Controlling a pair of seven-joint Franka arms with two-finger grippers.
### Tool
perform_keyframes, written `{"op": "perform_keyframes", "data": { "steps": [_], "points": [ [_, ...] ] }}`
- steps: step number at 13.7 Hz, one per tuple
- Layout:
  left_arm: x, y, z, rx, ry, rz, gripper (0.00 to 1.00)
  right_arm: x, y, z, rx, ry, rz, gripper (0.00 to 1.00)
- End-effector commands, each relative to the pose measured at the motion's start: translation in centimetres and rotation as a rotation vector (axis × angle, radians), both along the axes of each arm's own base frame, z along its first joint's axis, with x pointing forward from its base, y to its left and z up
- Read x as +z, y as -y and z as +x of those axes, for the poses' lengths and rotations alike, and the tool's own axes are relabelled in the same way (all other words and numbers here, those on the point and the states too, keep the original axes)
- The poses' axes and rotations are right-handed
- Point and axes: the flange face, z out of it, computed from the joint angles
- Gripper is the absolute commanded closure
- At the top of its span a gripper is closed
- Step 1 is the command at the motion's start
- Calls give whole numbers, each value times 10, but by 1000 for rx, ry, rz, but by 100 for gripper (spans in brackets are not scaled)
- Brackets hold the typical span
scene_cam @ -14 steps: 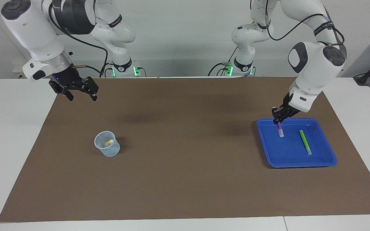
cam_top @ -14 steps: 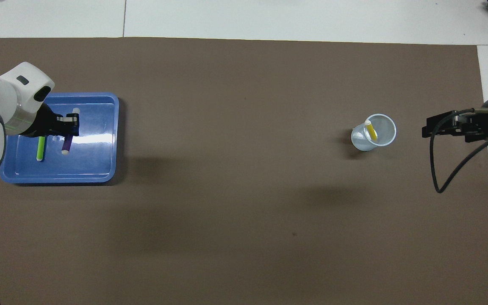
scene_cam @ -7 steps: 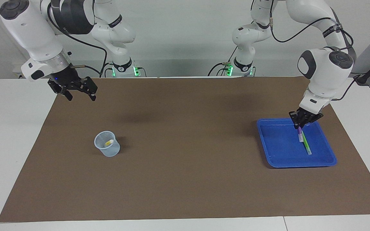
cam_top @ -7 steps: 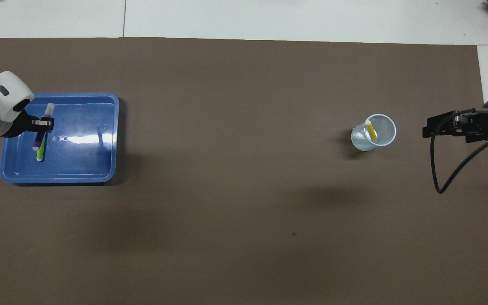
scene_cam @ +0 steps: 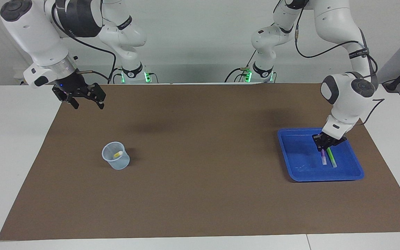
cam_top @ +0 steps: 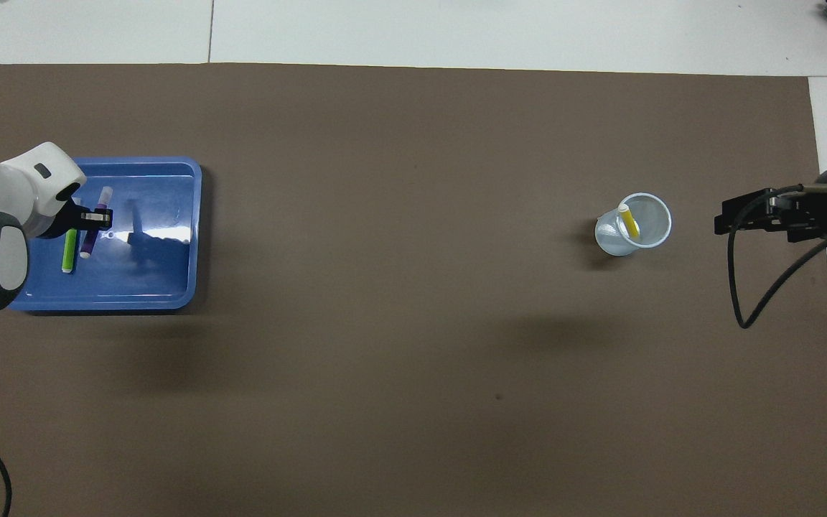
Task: Right arm passes pens to left for tray arrangement
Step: 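Lower the purple pen into the blue tray and open the left gripper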
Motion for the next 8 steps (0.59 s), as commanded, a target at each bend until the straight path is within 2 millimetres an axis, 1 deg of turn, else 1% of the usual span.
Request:
{"op": "perform_keyframes", "data": {
  "steps": [1, 3, 4, 8],
  "points": [
    [-23, -10, -14, -7, 26, 8, 100, 2, 1, -8, 25, -9, -23, 0],
    [-28, -10, -17, -8, 22, 6, 100, 2, 2, -9, 25, -11, -23, 0],
    [-35, -10, -17, -12, 12, 6, 100, 2, 2, -9, 26, -11, -23, 0],
    [-37, -10, -18, -24, 7, 19, 100, 2, 2, -9, 25, -11, -23, 0]
  ]
}}
